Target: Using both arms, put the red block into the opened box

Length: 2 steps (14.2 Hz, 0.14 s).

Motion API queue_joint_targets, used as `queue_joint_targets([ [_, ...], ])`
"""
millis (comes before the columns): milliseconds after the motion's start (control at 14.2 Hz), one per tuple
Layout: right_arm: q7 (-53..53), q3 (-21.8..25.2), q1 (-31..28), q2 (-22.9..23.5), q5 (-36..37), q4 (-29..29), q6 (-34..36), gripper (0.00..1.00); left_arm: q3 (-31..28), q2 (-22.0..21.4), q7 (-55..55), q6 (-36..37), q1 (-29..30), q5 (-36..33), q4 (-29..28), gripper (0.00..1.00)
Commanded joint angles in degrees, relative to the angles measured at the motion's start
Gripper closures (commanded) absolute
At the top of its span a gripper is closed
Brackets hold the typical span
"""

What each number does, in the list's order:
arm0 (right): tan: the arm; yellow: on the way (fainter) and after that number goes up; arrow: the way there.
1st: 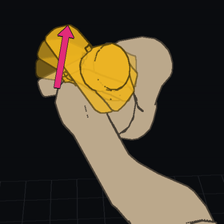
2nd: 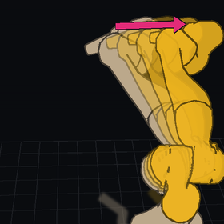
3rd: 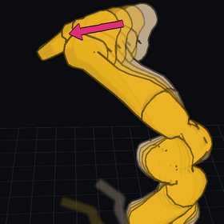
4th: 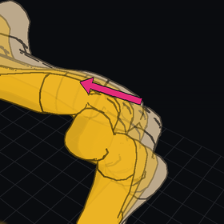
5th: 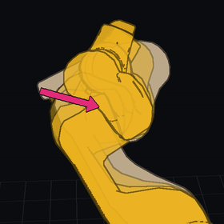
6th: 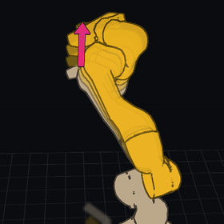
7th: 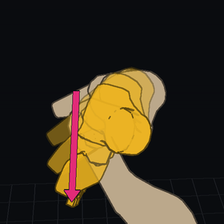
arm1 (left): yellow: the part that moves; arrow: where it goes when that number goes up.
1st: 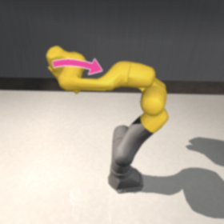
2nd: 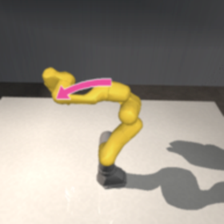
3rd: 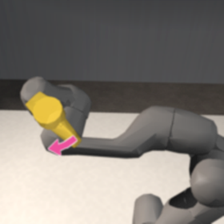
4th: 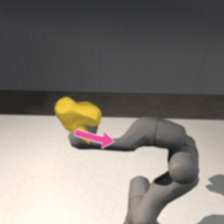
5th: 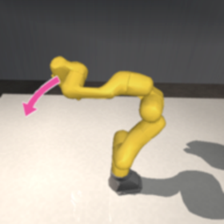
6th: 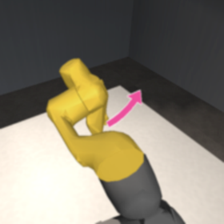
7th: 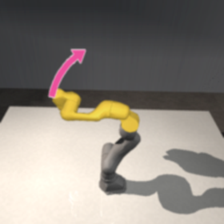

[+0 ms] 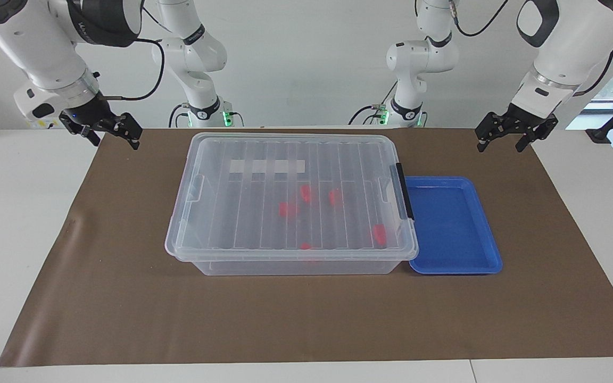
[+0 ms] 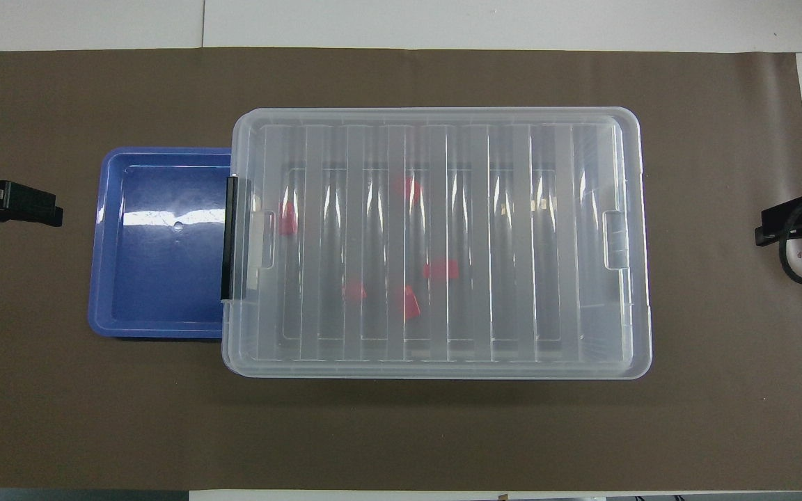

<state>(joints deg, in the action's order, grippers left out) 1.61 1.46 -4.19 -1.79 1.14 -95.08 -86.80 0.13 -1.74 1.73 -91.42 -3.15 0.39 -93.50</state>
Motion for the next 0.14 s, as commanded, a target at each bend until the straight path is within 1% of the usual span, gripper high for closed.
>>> queue_joint_targets([
  [0, -1.7, -0.58, -0.64, 0.2, 0.26, 0.68, -0.66, 0.0, 0.13, -1.6, 0.47, 0.28, 0.61, 0.67, -1.6, 0.0],
  [70, -1.7, -0.67, -0.64, 0.2, 0.26, 0.68, -0.66, 0.0, 0.13, -1.6, 0.47, 0.28, 0.61, 0.67, -1.51, 0.0],
])
